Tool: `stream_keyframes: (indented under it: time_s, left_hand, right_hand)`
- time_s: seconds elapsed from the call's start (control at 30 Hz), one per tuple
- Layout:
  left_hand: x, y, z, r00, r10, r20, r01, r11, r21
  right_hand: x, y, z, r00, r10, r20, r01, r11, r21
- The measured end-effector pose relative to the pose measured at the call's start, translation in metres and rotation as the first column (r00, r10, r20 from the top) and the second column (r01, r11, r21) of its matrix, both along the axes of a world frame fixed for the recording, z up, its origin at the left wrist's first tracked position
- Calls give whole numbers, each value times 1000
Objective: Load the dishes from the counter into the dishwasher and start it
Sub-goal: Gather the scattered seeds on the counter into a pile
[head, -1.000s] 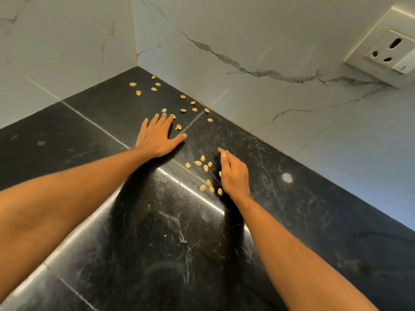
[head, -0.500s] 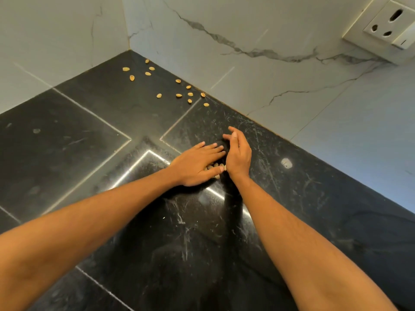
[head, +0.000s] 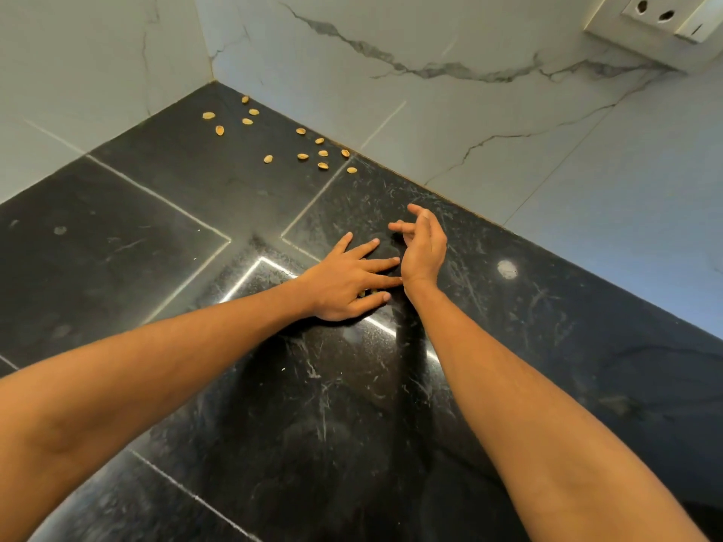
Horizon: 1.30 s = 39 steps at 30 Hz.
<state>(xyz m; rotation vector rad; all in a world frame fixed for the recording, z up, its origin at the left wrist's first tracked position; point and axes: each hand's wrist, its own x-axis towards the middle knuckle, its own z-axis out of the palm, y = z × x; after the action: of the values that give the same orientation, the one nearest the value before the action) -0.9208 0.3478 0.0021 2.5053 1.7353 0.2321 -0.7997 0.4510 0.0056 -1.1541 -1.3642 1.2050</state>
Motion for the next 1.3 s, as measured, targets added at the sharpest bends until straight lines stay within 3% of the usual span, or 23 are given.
stream_keyframes:
  time_s: [0.17,0.23,0.3,0.37,0.47,0.53,0.6,0.9,1.0,1.3]
  left_hand:
    - [-3,-13,2,951,114,287,-169,970,177]
    - [-11,-14,7,849,212,484,-340,920,193]
    - [-34,-15,3,730,348,587,-521,841,149]
    - [-68,-18,2,676,491,550,-655,743,141]
    - [-123,-25,4,592,691,415,-792,594,140]
    - [-159,-30,9,462,809,364,-882,462,91]
    - [-192,-34,7,368,882,294,-928,370,50]
    - [-221,-17,-4,283,947,153,-958,288,-9]
    - [-226,-18,-6,269,953,139,-961,275,-20]
    - [-225,-15,-5,264,955,132,-961,272,-49]
  right_hand:
    - [-1,-3,-2,991,22,133,-30,998,59]
    - [-1,-5,0,980,24,196,-40,996,79]
    - [1,-7,1,961,40,275,-75,990,118]
    - [-4,-4,-3,895,107,433,-197,966,169]
    - [-11,7,-18,641,199,741,-523,820,232]
    - [-23,23,-19,545,243,803,-636,744,206]
    - [-36,38,-15,531,276,801,-660,727,188]
    - [-134,99,-4,542,226,810,-666,703,250]
    - [-174,107,-4,534,277,799,-709,661,245]
    - [-258,108,-3,447,314,838,-790,578,205]
